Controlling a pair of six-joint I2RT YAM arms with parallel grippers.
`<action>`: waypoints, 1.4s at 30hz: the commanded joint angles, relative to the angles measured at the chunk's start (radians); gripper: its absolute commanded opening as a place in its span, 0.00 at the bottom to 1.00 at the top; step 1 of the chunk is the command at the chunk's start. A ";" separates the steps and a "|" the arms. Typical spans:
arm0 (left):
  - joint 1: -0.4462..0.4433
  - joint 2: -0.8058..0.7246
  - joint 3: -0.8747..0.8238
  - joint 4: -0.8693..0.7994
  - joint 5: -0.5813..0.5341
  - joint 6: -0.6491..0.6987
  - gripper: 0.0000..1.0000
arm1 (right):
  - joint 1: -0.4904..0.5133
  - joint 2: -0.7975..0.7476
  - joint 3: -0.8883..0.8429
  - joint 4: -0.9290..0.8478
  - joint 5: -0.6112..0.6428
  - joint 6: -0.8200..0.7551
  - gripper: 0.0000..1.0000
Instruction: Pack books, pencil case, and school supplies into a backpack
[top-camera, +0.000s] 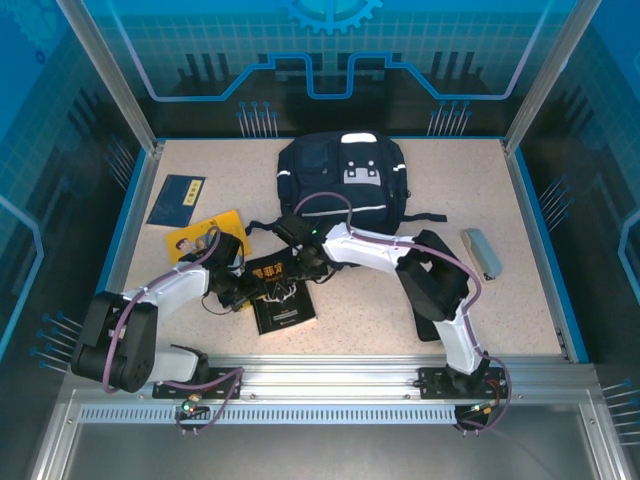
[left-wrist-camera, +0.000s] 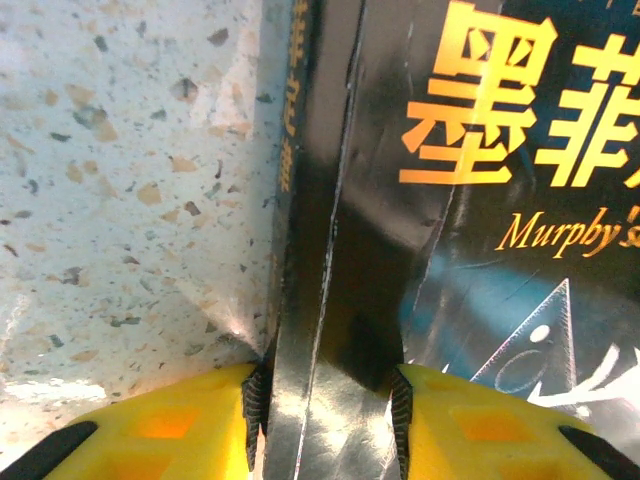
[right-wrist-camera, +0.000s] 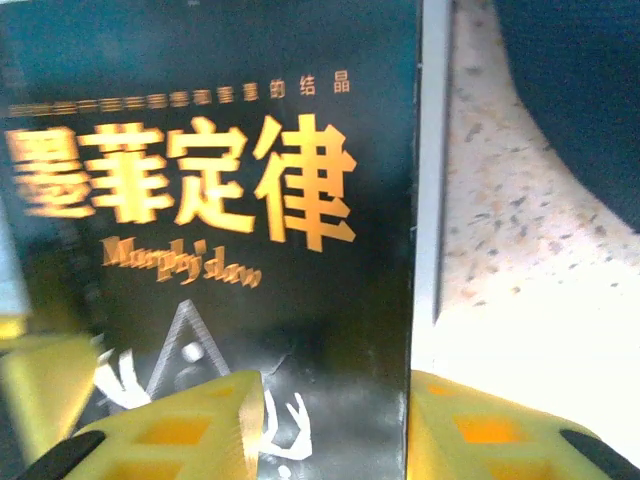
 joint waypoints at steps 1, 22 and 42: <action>-0.006 0.026 -0.001 0.032 0.004 -0.013 0.40 | 0.035 -0.077 -0.008 0.116 -0.167 0.001 0.38; 0.028 -0.174 0.018 0.019 0.087 -0.062 0.82 | -0.091 -0.254 -0.215 0.284 -0.152 -0.022 0.00; 0.031 -0.018 -0.075 0.438 0.411 -0.149 0.95 | -0.270 -0.330 -0.400 0.504 -0.360 0.085 0.00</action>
